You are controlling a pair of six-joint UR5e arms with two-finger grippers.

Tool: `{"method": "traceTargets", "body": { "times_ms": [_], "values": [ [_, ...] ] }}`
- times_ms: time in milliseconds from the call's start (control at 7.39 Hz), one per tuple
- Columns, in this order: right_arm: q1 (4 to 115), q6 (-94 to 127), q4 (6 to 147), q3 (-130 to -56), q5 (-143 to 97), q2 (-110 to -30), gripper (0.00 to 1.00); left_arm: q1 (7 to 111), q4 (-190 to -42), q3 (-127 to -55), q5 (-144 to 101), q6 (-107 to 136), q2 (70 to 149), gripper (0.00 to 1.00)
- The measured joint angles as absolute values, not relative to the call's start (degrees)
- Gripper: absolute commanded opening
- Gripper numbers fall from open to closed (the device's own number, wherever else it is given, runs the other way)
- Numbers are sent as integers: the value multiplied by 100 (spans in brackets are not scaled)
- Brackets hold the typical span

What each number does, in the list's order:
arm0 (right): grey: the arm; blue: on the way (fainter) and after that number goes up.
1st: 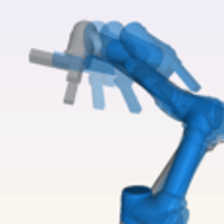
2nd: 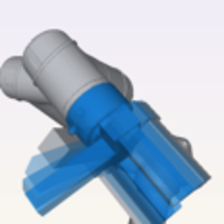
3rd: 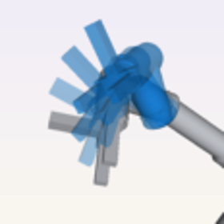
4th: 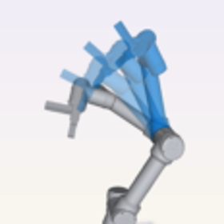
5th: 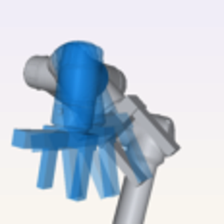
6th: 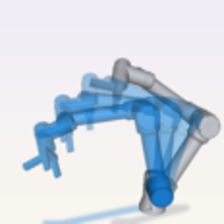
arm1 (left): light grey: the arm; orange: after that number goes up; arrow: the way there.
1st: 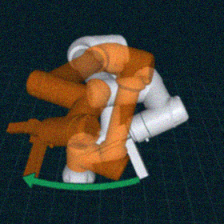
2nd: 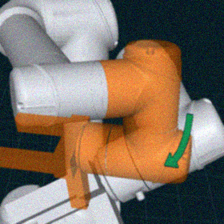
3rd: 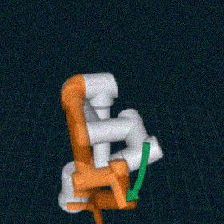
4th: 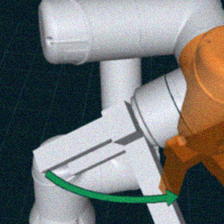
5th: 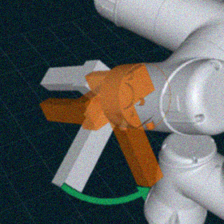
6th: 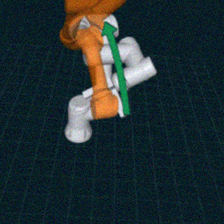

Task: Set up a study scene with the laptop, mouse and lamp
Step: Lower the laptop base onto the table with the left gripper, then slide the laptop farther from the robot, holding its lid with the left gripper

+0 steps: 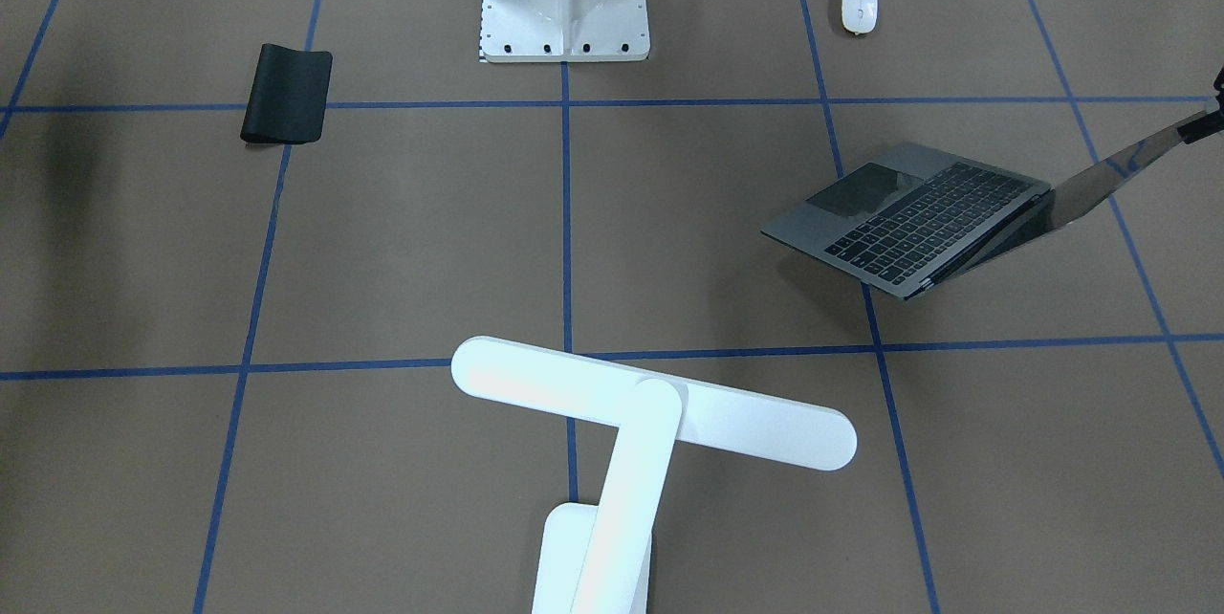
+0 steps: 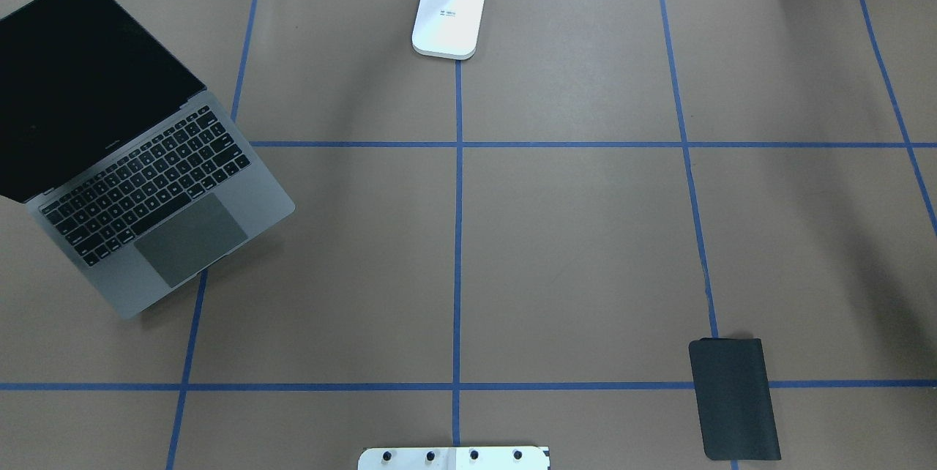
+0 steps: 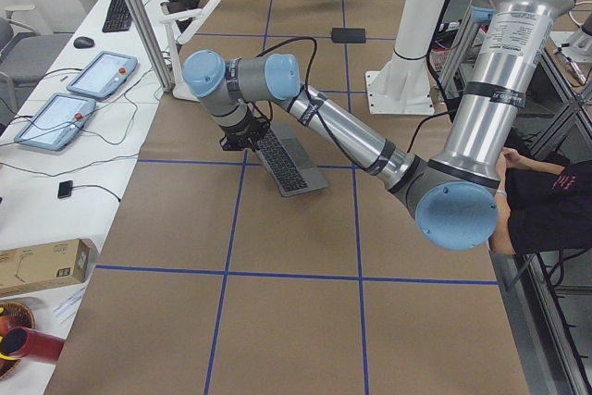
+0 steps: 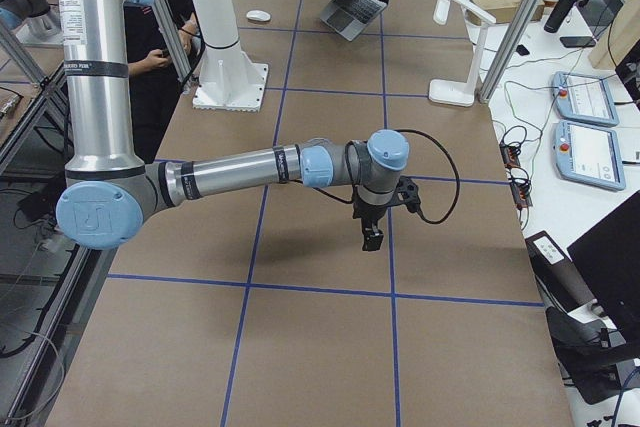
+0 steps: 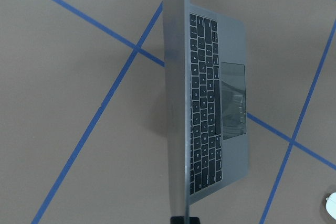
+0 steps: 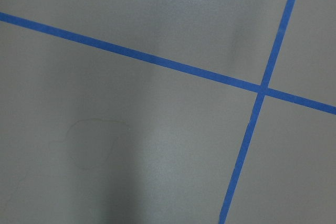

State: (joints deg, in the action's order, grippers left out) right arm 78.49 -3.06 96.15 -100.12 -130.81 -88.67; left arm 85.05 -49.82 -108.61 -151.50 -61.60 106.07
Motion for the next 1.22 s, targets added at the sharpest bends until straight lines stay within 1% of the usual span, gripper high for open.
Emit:
{"method": "traceTargets", "body": {
  "times_ms": [541, 812, 1217],
  "values": [
    [7849, -299, 9615, -9997, -13080, -8868, 100, 7926, -5576, -11144, -15325, -5086, 10739, 0],
    [7849, -277, 9621, -9994, -13078, -8873, 100, 7578, -5948, -11137, -15297, -4668, 10917, 0],
    [7849, -174, 9624, -10001, -13089, -8917, 100, 7175, -6032, -11083, -15165, -4563, 11264, 0]
  ]
}}
